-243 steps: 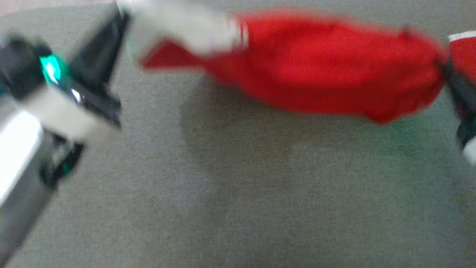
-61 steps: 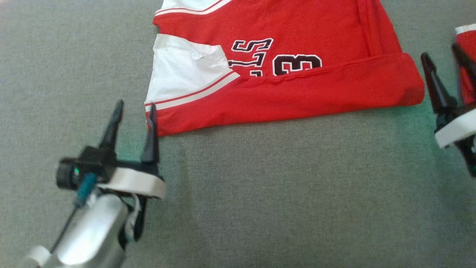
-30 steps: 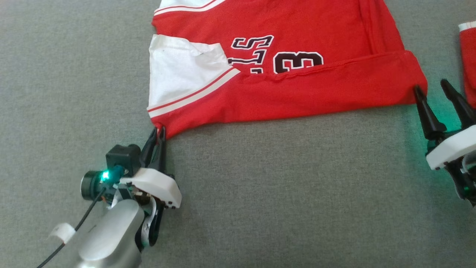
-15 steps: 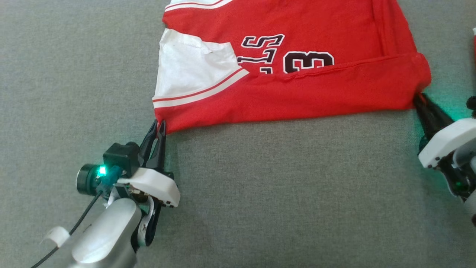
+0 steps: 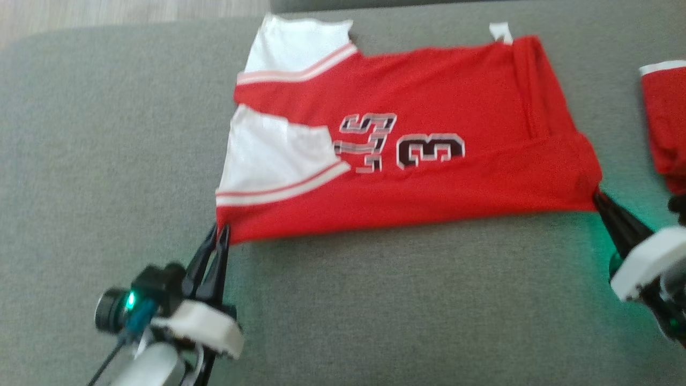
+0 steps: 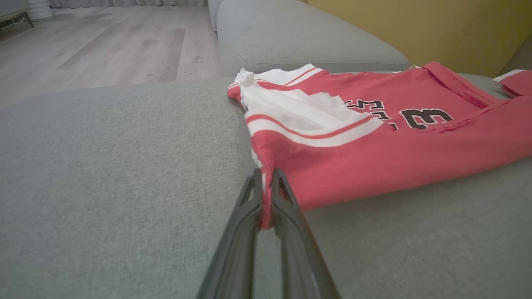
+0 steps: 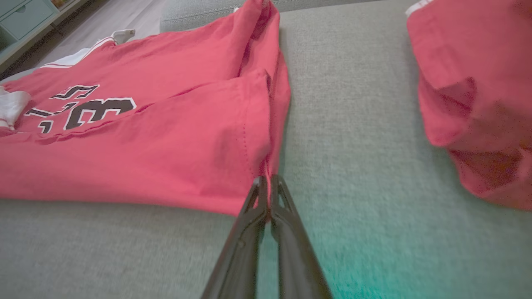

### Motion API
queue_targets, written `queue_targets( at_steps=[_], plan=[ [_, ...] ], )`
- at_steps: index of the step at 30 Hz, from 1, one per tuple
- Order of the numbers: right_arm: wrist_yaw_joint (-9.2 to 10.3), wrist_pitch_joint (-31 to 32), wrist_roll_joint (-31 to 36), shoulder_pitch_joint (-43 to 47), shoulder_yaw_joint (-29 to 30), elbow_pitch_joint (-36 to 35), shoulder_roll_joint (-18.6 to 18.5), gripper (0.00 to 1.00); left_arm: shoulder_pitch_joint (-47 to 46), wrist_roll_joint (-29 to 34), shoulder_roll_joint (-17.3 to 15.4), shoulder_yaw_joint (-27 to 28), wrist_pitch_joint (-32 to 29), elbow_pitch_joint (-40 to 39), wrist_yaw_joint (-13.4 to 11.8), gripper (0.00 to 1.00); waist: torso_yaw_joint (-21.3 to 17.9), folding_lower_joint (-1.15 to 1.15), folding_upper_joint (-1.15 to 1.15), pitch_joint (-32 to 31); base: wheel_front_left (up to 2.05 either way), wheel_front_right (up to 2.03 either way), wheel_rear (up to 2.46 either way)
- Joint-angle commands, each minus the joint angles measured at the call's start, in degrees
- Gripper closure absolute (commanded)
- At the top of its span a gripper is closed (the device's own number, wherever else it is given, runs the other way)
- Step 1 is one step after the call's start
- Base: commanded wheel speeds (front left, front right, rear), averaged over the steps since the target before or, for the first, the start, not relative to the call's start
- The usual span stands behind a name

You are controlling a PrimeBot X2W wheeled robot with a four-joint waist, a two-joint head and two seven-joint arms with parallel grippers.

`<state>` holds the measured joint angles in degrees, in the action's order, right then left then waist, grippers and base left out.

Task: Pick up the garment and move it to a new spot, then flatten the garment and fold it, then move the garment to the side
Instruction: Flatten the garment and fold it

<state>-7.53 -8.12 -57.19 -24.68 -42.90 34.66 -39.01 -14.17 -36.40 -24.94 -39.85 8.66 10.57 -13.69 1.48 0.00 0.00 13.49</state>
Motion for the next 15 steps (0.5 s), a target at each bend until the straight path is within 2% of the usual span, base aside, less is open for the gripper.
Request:
queue_targets(
  at_steps=[1,10,15],
  plan=[
    [0.04,-1.07,-0.68,2.22,-0.39,-1.87,-3.47,1.00,0.58,-0.40,-2.74,2.27,0.56,-3.09,-0.80,1.00,-0.82,0.00,0.00,-1.30,0.00,0.00,0.00],
    [0.04,-3.51,-1.67,11.86,1.44,-7.60,-9.26,1.00,11.16,-2.61,-5.49,1.26,-0.54,-12.66,-3.43,1.00,-1.87,0.00,0.00,-2.98,0.00,0.00,0.00],
    [0.04,-2.74,-1.37,16.46,3.37,-10.58,-10.64,1.00,14.49,-3.46,-6.04,0.73,-0.87,-15.45,-4.30,1.00,-2.08,0.00,0.00,-3.01,0.00,0.00,0.00]
  ],
)
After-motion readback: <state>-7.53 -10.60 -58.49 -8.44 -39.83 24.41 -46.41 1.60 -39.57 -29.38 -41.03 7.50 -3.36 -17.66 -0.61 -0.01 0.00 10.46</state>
